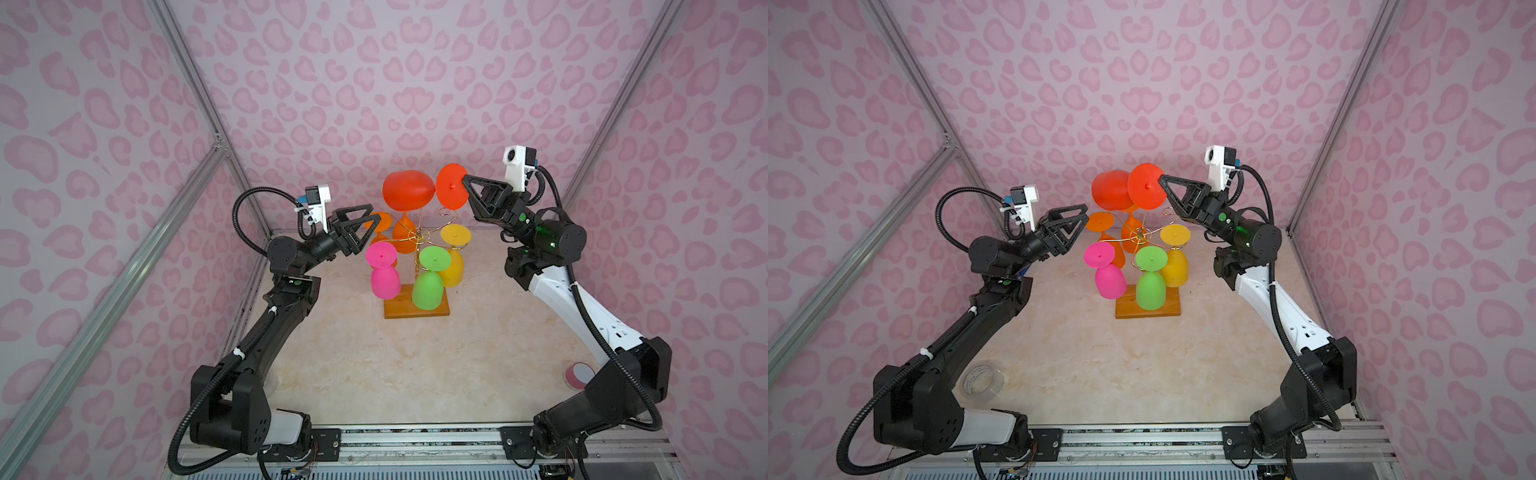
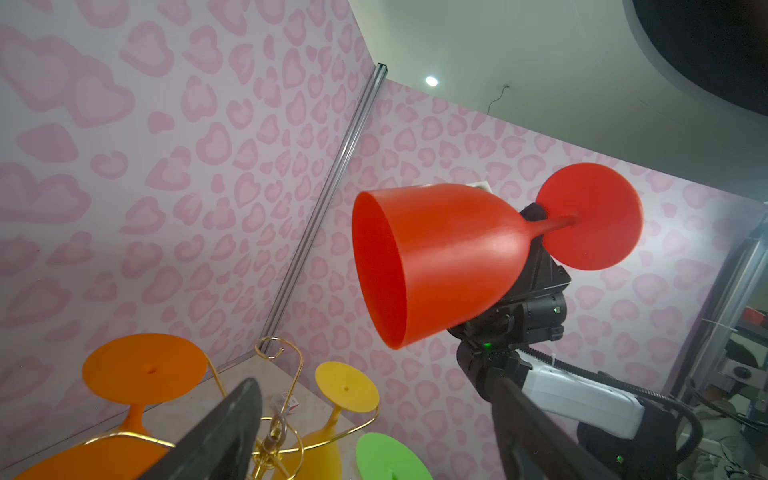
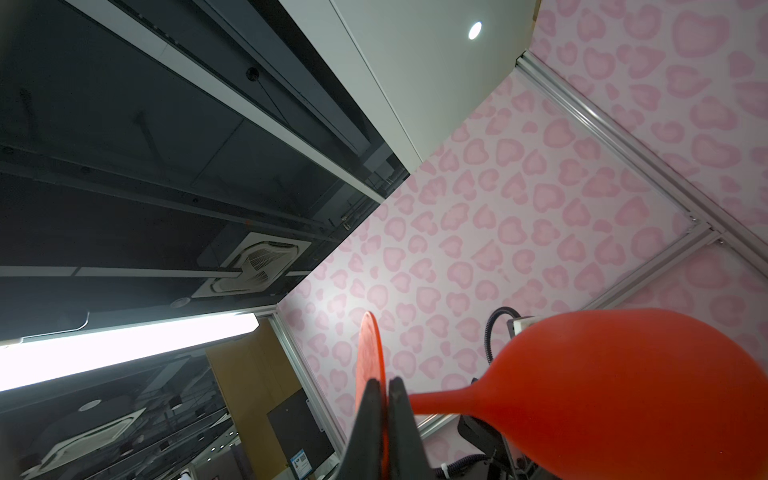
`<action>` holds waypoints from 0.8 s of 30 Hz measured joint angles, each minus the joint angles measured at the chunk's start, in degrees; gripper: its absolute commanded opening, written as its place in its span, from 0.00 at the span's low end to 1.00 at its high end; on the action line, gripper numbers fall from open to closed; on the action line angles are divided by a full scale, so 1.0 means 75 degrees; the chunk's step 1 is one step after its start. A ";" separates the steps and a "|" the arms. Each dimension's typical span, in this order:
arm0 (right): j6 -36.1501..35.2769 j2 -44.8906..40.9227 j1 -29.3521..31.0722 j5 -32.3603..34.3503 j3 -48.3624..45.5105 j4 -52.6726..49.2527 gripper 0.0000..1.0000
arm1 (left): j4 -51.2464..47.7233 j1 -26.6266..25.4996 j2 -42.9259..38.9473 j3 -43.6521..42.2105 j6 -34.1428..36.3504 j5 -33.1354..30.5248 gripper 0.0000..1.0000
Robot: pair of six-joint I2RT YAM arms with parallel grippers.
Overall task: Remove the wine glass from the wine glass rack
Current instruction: 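Grasp the red glass bowl with the left gripper, release right gripper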
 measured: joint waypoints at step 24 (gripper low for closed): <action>0.2090 0.1241 0.0338 0.0647 -0.0047 0.2025 0.00 | 0.3940 -0.0332 0.1303 0.0915 -0.3098 0.1043 0.38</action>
